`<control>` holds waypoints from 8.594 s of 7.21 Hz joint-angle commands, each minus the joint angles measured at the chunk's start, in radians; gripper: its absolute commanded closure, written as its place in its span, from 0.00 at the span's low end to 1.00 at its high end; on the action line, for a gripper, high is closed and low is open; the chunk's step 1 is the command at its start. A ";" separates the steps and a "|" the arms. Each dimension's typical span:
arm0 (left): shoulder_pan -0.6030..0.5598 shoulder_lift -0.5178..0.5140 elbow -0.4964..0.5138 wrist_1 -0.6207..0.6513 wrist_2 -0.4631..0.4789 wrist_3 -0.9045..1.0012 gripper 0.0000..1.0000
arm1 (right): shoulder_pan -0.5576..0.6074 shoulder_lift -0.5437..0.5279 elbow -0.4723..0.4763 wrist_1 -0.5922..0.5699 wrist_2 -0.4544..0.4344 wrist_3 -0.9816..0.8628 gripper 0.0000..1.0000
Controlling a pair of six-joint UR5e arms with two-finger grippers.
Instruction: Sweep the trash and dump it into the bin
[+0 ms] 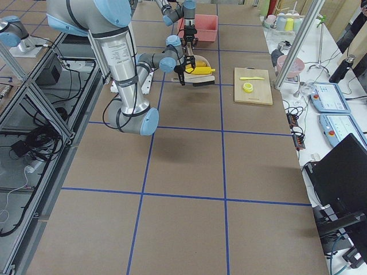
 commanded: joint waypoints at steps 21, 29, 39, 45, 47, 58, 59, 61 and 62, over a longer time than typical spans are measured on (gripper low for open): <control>0.000 0.004 -0.005 -0.009 -0.002 -0.011 0.88 | -0.139 0.020 0.008 -0.046 0.012 0.261 1.00; -0.002 0.027 -0.012 -0.009 -0.002 0.000 0.88 | -0.113 0.100 -0.081 0.042 0.007 0.270 1.00; -0.002 0.007 -0.026 -0.005 0.005 0.000 0.88 | -0.116 0.126 -0.107 0.151 0.007 0.359 1.00; -0.002 0.004 -0.022 -0.037 -0.023 -0.003 0.92 | -0.116 0.157 -0.129 0.199 0.007 0.396 1.00; -0.002 0.004 -0.015 -0.069 -0.029 -0.008 0.93 | -0.116 0.160 -0.129 0.198 0.006 0.407 1.00; -0.002 -0.022 -0.017 -0.210 -0.052 -0.109 0.93 | -0.047 0.068 0.090 -0.015 0.116 0.361 1.00; -0.002 -0.022 -0.017 -0.210 -0.052 -0.109 0.93 | -0.043 0.050 0.147 -0.049 0.145 0.362 1.00; -0.002 -0.028 -0.017 -0.233 -0.055 -0.121 0.93 | -0.027 0.007 0.267 -0.133 0.170 0.362 1.00; -0.002 -0.032 -0.017 -0.279 -0.067 -0.143 0.95 | -0.024 -0.022 0.337 -0.191 0.171 0.362 1.00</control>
